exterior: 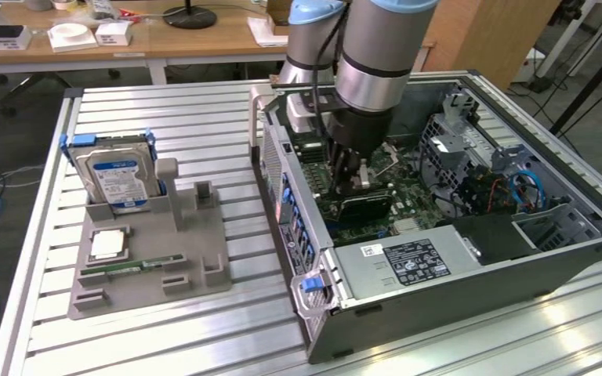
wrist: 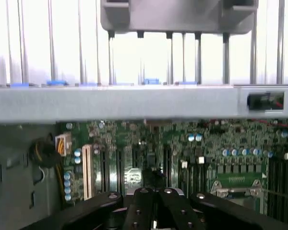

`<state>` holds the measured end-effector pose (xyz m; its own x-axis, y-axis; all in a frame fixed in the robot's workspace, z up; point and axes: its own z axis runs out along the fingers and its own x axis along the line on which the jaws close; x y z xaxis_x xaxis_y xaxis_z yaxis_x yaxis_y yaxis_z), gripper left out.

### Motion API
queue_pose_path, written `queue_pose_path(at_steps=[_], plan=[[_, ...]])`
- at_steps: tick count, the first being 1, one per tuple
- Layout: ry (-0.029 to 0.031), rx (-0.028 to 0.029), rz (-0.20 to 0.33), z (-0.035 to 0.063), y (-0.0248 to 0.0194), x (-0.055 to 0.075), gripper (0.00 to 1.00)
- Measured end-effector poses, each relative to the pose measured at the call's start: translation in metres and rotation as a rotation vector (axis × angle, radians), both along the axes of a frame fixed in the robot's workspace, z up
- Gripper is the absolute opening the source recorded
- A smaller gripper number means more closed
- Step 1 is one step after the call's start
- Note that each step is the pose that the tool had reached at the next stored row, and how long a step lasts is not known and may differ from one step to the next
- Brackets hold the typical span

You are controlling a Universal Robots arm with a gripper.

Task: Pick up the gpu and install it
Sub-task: 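Press down on the gpu until it lock into place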

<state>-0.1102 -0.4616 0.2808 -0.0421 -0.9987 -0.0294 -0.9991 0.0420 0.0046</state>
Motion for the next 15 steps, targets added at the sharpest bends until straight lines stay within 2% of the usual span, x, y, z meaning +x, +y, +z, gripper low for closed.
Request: queue_pose_path(at_steps=[1, 3, 11, 15], plan=[[0.0024, 0.0011, 0.000, 0.0008, 0.0000, -0.002, 0.11], [0.0128, 0.0038, 0.000, 0.0020, 0.0000, -0.005, 0.11], [0.0465, 0.0158, 0.000, 0.0088, 0.0000, -0.013, 0.11], [0.0628, 0.0190, 0.000, 0.0111, 0.0000, -0.016, 0.11]])
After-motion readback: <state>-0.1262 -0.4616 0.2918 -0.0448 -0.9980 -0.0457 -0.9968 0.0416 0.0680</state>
